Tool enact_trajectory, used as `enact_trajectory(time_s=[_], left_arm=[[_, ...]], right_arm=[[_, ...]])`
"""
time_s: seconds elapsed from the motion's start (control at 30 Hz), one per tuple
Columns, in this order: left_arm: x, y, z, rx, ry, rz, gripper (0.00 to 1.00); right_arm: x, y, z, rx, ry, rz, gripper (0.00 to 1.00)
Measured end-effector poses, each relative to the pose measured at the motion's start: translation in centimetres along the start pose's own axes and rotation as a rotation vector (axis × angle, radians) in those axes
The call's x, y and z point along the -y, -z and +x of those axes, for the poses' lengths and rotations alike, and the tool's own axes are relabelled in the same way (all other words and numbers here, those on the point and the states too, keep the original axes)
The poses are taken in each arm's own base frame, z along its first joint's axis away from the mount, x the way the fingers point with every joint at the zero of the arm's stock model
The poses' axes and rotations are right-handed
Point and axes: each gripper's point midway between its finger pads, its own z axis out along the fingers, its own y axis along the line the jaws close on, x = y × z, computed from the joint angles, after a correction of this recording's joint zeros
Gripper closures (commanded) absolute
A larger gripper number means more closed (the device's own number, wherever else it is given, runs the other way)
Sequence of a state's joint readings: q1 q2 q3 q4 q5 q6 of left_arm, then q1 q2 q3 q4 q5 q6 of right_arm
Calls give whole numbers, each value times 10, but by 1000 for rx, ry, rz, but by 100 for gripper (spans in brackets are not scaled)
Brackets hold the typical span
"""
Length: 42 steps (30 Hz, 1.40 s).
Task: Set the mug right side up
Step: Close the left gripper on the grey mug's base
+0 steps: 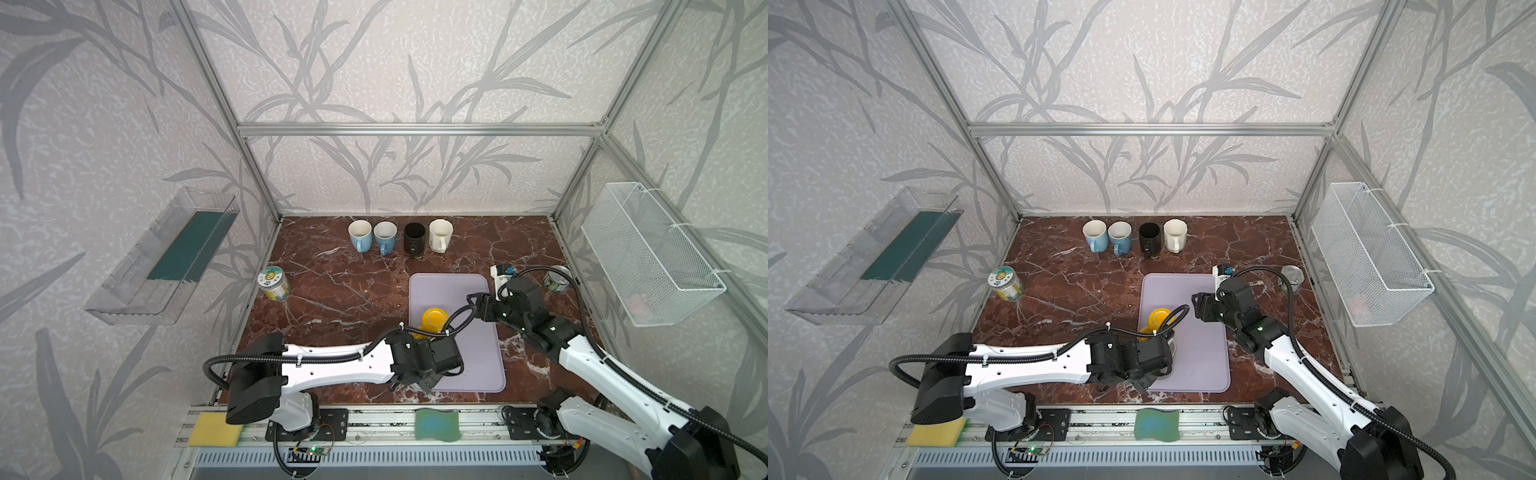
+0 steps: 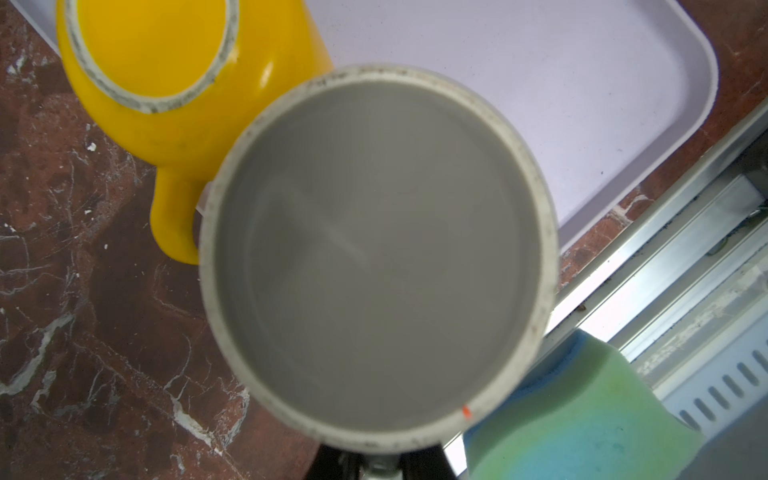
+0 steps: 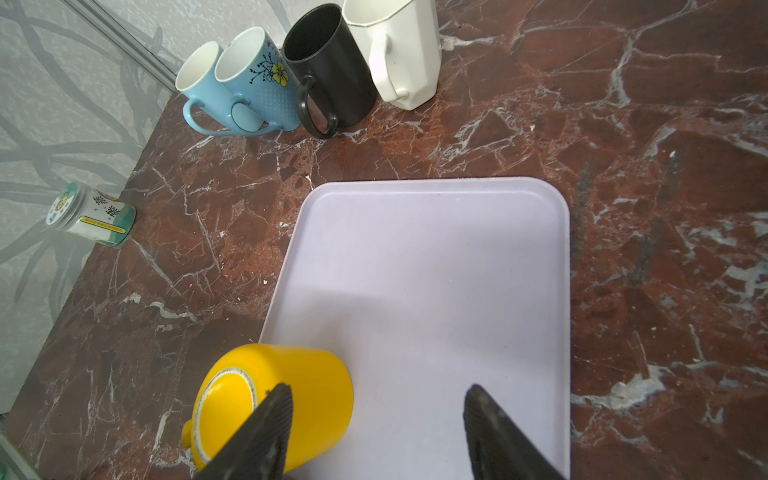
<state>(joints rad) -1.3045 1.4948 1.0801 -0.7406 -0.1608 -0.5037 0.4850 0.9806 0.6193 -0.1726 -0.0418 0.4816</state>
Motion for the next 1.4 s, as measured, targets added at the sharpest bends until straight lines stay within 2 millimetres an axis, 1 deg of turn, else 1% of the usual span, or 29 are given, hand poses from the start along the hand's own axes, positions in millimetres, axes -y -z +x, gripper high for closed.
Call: enact_trajectory(time_s=[0.13, 0.33, 0.47, 0.7, 0.83, 0.97, 1.07, 1.2, 1.4], left_arm=[[0, 3, -9, 26, 24, 32, 100], [0, 18, -31, 127, 72, 105, 100], [-1, 23, -38, 160, 89, 126, 100], [0, 19, -34, 150, 84, 133, 100], [1, 17, -35, 162, 76, 137, 100], [1, 9, -32, 167, 72, 138, 100], [2, 6, -33, 191, 77, 147, 100], [2, 4, -33, 212, 81, 157, 100], [1, 3, -29, 222, 87, 164, 100]], right_arm=[[1, 2, 1, 0, 0, 5, 34], [2, 3, 2, 2, 0, 7, 34], [3, 3, 3, 1, 0, 7, 34], [3, 3, 3, 2, 0, 8, 34], [3, 3, 3, 2, 0, 8, 34], [3, 3, 3, 1, 0, 7, 34], [3, 3, 3, 2, 0, 8, 34], [3, 3, 3, 1, 0, 8, 34], [3, 3, 3, 1, 0, 8, 34]])
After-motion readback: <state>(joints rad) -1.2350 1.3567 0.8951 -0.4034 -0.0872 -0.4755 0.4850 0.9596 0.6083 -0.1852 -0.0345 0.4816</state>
